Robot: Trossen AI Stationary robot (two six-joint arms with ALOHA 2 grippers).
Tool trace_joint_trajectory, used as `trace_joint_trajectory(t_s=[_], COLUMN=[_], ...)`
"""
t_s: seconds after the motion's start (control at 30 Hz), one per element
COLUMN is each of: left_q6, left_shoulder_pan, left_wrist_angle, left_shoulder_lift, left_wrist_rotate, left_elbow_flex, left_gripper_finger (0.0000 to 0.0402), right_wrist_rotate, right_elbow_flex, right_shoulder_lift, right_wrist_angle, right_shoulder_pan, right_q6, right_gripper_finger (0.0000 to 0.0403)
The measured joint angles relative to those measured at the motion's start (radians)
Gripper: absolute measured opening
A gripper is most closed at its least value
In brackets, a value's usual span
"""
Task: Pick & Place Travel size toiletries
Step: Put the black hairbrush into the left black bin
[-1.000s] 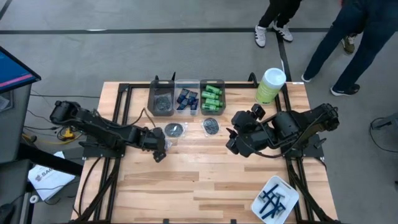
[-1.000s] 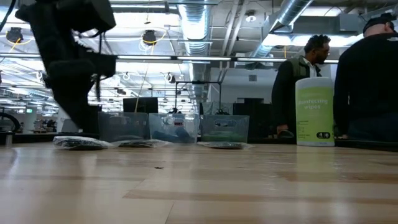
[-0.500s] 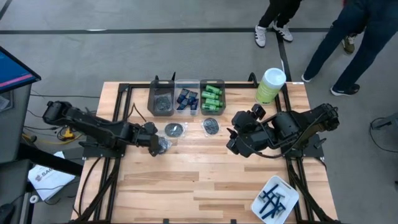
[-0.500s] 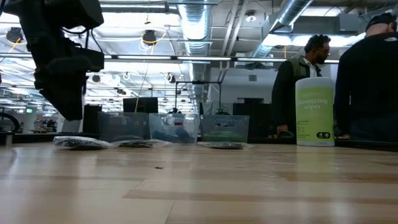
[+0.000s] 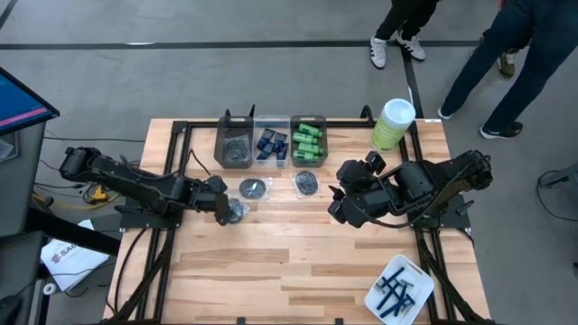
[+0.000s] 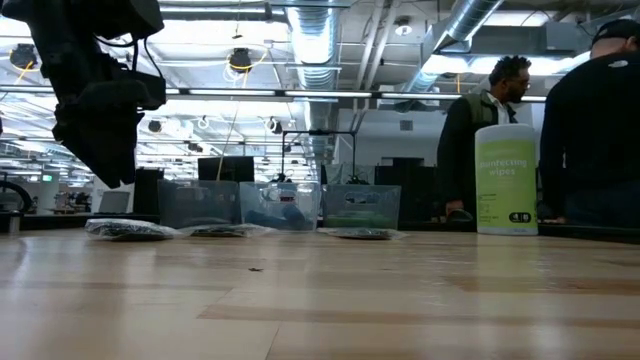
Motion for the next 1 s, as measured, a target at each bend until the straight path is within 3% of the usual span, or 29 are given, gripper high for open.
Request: trace_joint_trajectory(t_s=[0.7,1.0], left_q6=[-0.010,-0.190], left_shoulder_pan=[0.000,-0.001], left_wrist_angle=[0.007,0.045], left_shoulder_lift=[0.002,0.002], left_wrist_rotate=[-0.001,0.043], left_elbow_flex=[0.000,-0.118], left_gripper_finger=[0.0255,0.0285], right_wrist_rotate=[-0.024,-0.025], right_elbow_flex=[0.000,0.000], right_shoulder_lift=[0.000,0.000], right_wrist_angle=[0.001,0.001], right_shoulder_pan=[0.001,0.001], right_q6=[-0.006,-0.009], right_gripper_finger=[0.0230,0.0230])
